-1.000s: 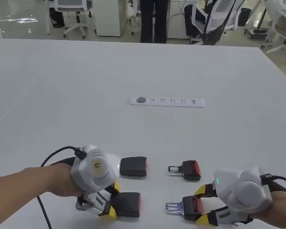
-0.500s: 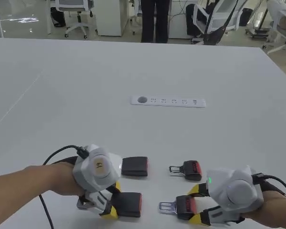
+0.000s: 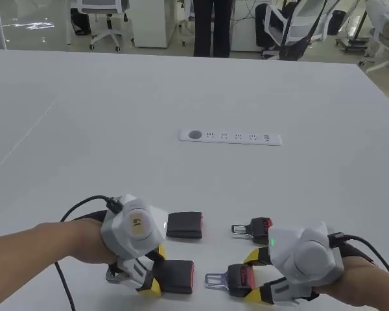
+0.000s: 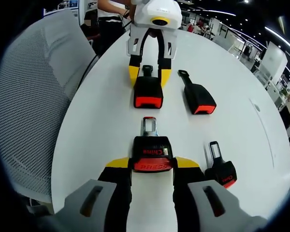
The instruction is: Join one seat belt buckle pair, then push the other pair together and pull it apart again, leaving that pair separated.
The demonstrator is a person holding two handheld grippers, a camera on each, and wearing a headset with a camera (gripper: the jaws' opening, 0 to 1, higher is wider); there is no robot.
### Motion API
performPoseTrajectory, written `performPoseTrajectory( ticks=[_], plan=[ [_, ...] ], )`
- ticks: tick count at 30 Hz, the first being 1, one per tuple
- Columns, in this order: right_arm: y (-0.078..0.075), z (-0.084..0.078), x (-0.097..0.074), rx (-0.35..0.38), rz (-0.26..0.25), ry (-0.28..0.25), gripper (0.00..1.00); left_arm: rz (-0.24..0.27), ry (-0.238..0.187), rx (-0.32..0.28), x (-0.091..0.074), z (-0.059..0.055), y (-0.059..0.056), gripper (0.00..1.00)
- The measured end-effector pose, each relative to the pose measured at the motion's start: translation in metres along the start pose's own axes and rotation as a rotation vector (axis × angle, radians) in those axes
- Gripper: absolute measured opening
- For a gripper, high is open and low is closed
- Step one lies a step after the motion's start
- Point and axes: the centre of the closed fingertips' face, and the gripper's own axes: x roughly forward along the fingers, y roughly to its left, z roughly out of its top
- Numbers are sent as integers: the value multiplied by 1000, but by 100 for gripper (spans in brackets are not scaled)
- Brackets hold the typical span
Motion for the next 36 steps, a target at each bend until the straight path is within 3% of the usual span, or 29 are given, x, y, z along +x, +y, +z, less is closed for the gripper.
performPoseTrajectory(
  ticks=[25, 36],
  plan=[
    [3, 28, 23, -6, 11, -27, 31, 2, -4, -6, 1, 0, 0, 32],
    [3, 27, 21, -3, 6, -20, 30, 11, -9, 0, 1, 1, -1, 32]
  ],
)
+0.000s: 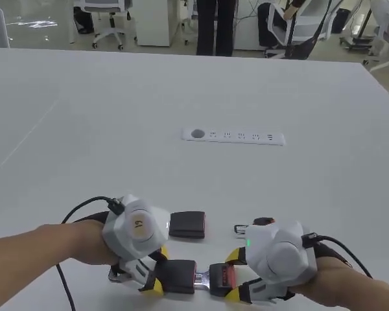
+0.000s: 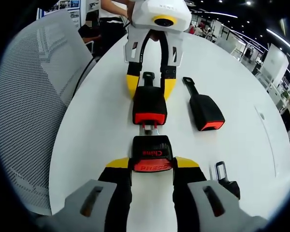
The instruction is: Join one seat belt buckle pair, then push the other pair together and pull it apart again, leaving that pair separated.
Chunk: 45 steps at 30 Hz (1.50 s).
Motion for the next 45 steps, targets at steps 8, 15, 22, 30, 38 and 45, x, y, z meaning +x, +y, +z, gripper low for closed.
performPoseTrajectory(
  ticks=[8, 15, 22, 30, 38, 45],
  plan=[
    [-1, -1, 1, 25, -9, -24, 30, 13, -17, -13, -1, 2, -1, 31],
    [-1, -2, 2, 29, -7, -27, 30, 11, -26, -4, -1, 1, -1, 31],
    [0, 0, 3, 32, -4, -20, 29, 7, -25, 8, -1, 2, -1, 31],
    [-1, 3, 5, 38, -1, -9, 29, 9, -22, 11, -1, 2, 0, 31],
    [-1, 3, 5, 46, -5, -4, 28, 7, -18, 11, 0, 3, 0, 31],
    [0, 10, 10, 63, -12, -14, 28, 8, -21, 4, 1, 4, 1, 31]
  ],
)
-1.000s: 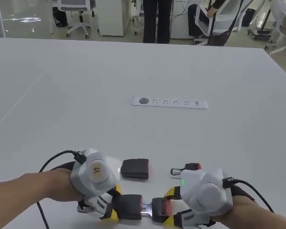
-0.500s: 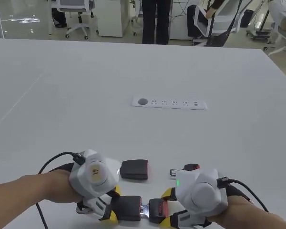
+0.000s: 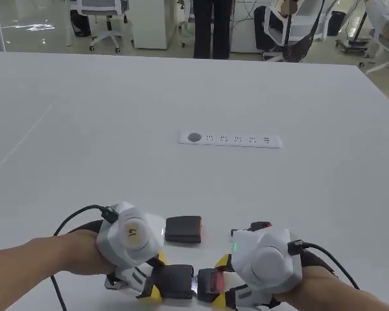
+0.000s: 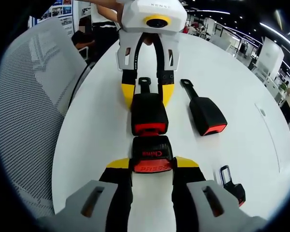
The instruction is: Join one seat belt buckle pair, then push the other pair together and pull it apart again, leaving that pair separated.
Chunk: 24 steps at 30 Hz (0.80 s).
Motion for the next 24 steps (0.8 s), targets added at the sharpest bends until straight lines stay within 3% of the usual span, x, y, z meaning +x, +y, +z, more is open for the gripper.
performPoseTrajectory(
  ticks=[8, 24],
  plan=[
    [-1, -2, 7, 7, -2, 8, 28, 2, 4, -1, 0, 0, 0, 31],
    [-1, 0, 3, 4, -9, 26, 28, 11, 19, -2, 0, -1, 2, 30]
  ],
)
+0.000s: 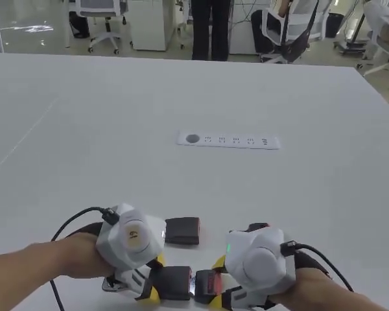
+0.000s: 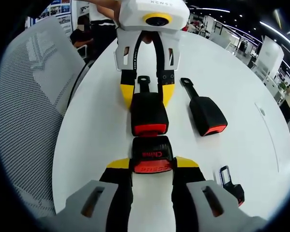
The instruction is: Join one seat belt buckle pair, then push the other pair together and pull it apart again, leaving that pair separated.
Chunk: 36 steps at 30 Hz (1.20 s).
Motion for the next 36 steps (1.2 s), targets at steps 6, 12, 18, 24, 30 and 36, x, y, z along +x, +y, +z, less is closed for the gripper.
performPoseTrajectory(
  ticks=[6, 12, 18, 24, 30, 36],
  plan=[
    [0, -1, 0, -15, 3, 4, 28, -6, -11, 12, 0, -2, 1, 30],
    [1, -2, -3, -45, 1, -32, 28, -10, -24, 27, -1, 0, -2, 31],
    [-1, 1, 0, -33, 5, -26, 28, -9, -16, 21, -1, 2, -2, 31],
    [1, 0, 0, -26, 4, 3, 28, -7, 13, 26, 0, 3, -6, 30],
    [2, -1, -2, -48, 8, -30, 28, -15, -27, 25, -1, 0, -6, 30],
    [2, 0, 0, -44, 4, -45, 29, -24, -12, 36, -2, 4, -8, 31]
  ],
)
